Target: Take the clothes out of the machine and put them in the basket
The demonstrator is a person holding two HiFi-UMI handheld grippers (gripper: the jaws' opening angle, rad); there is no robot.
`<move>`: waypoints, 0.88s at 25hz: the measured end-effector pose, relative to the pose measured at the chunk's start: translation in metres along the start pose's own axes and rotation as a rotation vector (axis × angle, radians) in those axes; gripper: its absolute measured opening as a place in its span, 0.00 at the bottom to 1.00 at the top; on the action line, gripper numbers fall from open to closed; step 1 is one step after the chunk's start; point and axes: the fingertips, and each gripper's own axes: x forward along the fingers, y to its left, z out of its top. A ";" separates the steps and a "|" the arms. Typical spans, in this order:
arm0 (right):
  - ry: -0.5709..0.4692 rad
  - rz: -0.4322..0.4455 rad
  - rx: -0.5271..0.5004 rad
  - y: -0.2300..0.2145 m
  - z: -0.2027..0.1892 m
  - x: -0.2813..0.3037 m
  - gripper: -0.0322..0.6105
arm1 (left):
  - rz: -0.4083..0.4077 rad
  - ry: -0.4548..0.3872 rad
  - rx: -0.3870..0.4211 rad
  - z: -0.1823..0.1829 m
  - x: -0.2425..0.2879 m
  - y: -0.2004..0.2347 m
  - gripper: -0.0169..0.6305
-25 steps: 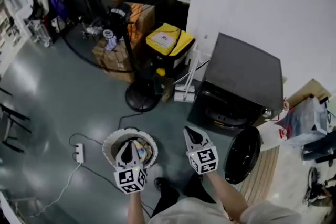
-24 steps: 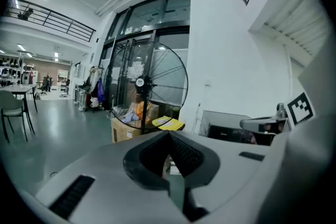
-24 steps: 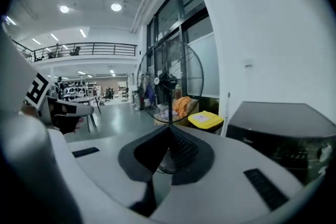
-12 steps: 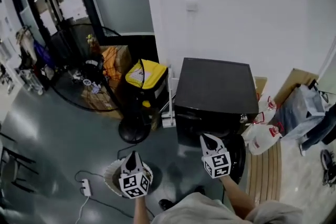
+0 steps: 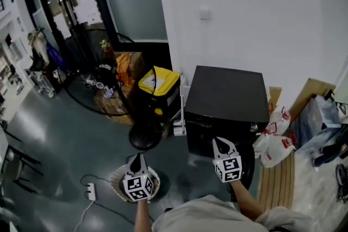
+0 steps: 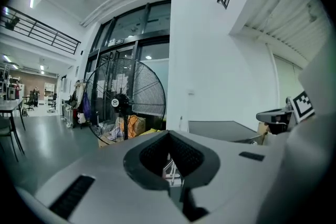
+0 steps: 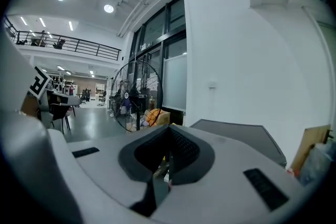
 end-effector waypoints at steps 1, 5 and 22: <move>0.004 0.005 -0.003 0.002 -0.002 -0.001 0.08 | 0.002 -0.001 -0.001 0.000 -0.001 0.000 0.05; 0.009 0.014 0.000 0.007 -0.007 -0.003 0.08 | 0.008 -0.011 -0.015 -0.001 -0.006 0.000 0.05; 0.020 0.025 -0.009 0.017 -0.004 -0.003 0.08 | -0.004 -0.013 -0.027 0.001 -0.005 -0.003 0.05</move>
